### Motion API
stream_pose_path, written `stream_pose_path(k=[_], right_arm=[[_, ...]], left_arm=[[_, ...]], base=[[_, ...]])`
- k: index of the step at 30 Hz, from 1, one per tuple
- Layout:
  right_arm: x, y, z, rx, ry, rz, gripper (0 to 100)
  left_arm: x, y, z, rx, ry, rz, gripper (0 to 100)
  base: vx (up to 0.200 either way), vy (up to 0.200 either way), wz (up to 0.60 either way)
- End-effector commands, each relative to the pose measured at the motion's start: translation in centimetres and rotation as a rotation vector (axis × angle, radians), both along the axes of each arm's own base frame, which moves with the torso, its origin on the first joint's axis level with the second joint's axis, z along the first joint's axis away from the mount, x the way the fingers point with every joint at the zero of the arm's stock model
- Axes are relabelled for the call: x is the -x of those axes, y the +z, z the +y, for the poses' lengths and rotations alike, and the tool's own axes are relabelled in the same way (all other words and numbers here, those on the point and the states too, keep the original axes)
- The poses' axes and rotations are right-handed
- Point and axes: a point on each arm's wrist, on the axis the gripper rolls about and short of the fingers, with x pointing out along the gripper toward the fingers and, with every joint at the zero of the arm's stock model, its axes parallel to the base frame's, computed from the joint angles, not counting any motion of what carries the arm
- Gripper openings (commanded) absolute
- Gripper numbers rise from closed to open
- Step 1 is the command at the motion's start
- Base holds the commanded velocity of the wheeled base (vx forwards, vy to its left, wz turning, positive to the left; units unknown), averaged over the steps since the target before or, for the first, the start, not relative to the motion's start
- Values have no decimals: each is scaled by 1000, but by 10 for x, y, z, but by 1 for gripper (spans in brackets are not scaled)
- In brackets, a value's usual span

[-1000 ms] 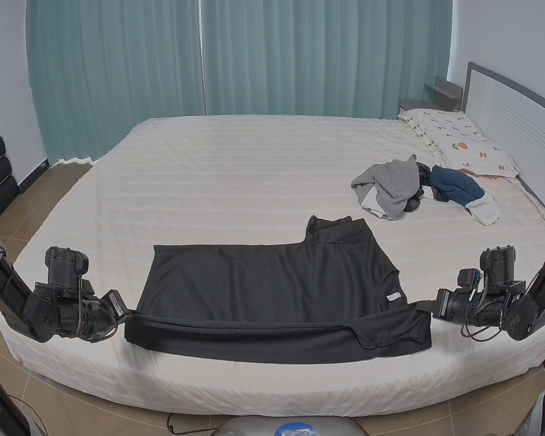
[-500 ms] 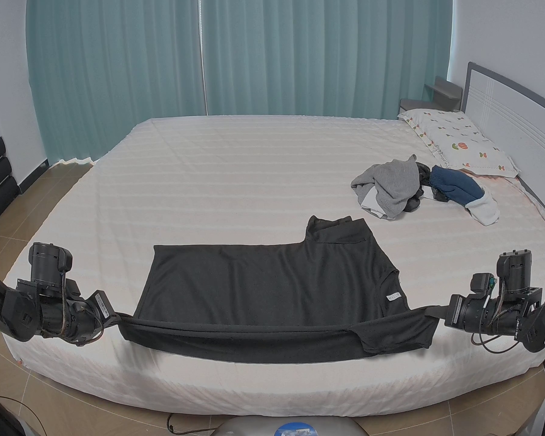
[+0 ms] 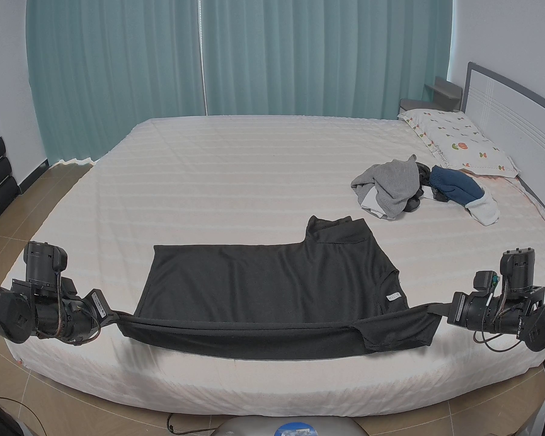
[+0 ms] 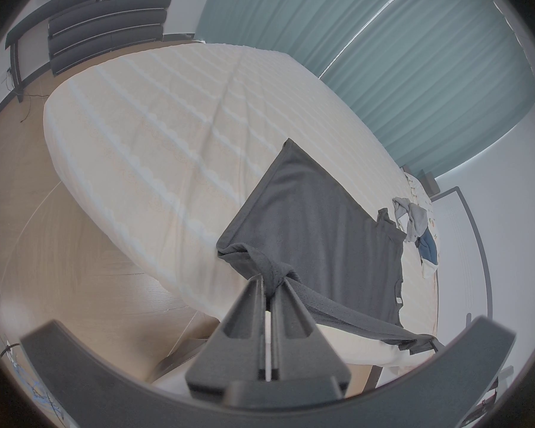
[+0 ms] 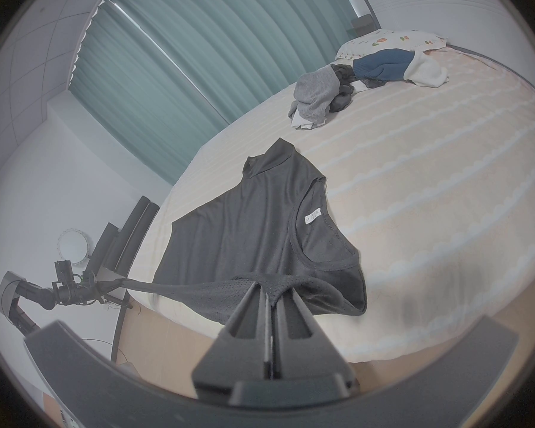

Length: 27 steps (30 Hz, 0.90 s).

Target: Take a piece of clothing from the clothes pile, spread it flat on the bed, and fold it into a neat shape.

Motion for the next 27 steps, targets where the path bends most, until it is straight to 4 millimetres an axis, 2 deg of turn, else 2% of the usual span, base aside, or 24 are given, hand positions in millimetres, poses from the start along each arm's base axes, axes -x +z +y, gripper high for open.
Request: stream_pose_path(k=[1,7,12,13,22,27], right_arm=[[-18,-10,2,2,1,22,0],[-40,-20,4,3,3,31,0],[-55,-31,3,3,-6,47,0],[-61,-38,2,3,-10,59,0],[-81,-55,3,4,-10,73,0],[-86,-64,4,3,-8,84,0]], left_arm=[[-15,-7,0,6,-2,20,0],[-40,-20,0,8,1,48,0],[-54,-30,-1,10,-3,93,0],[-62,-35,-1,10,-4,102,0],[-88,-47,-5,10,-15,104,0],[-102,-54,-6,21,1,106,0]], base=[[0,0,0],[0,0,0],[0,0,0],[0,0,0],[0,0,0],[0,0,0]])
